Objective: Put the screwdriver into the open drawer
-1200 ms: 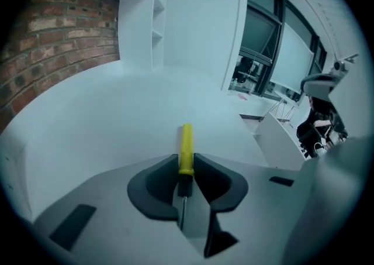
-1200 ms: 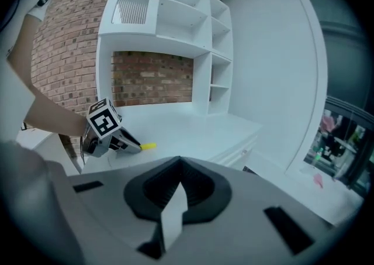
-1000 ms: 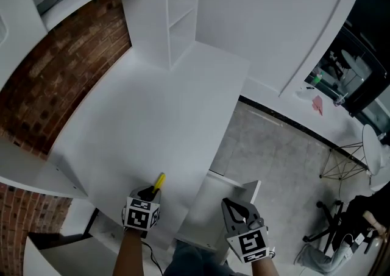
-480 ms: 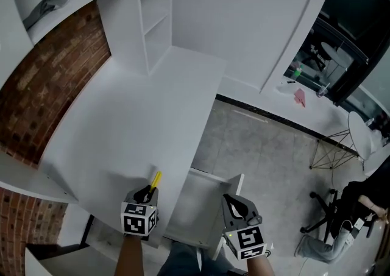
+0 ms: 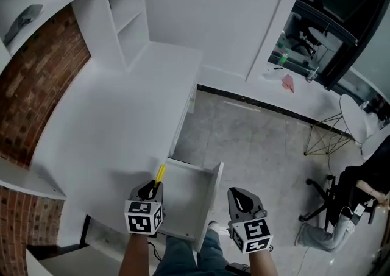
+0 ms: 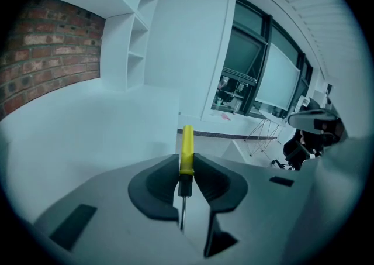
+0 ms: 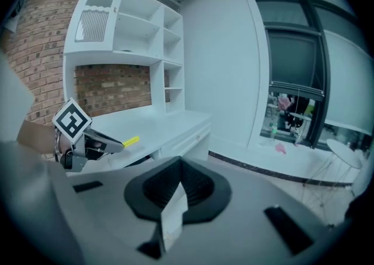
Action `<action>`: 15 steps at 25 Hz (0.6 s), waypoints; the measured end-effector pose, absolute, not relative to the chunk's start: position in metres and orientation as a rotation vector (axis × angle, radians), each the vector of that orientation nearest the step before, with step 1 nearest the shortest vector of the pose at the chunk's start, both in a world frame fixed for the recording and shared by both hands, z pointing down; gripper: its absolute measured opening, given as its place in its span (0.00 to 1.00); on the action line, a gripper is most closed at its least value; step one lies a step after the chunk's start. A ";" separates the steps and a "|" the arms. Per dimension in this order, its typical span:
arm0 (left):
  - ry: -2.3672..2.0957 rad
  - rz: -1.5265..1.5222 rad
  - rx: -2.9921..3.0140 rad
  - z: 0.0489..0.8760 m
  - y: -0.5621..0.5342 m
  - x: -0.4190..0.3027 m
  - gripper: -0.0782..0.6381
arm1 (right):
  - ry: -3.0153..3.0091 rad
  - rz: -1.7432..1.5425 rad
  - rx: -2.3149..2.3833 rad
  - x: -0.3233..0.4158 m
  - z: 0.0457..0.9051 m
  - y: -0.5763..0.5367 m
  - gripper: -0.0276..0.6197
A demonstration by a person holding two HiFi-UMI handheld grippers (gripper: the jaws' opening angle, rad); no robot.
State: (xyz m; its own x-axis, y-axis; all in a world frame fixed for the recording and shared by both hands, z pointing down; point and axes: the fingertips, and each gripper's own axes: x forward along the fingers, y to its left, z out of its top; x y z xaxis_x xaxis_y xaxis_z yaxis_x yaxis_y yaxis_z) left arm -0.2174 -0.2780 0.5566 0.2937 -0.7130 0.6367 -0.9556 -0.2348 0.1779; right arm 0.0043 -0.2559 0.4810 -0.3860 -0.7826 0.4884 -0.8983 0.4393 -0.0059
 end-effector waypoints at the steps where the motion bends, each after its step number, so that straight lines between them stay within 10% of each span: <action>1: -1.476 0.587 2.033 0.557 -0.278 -0.209 0.23 | -2.274 0.399 1.440 0.013 0.482 -0.254 0.06; 15: -1.350 0.666 1.940 0.656 -0.264 -0.144 0.23 | -2.182 0.661 1.414 0.052 0.560 -0.230 0.06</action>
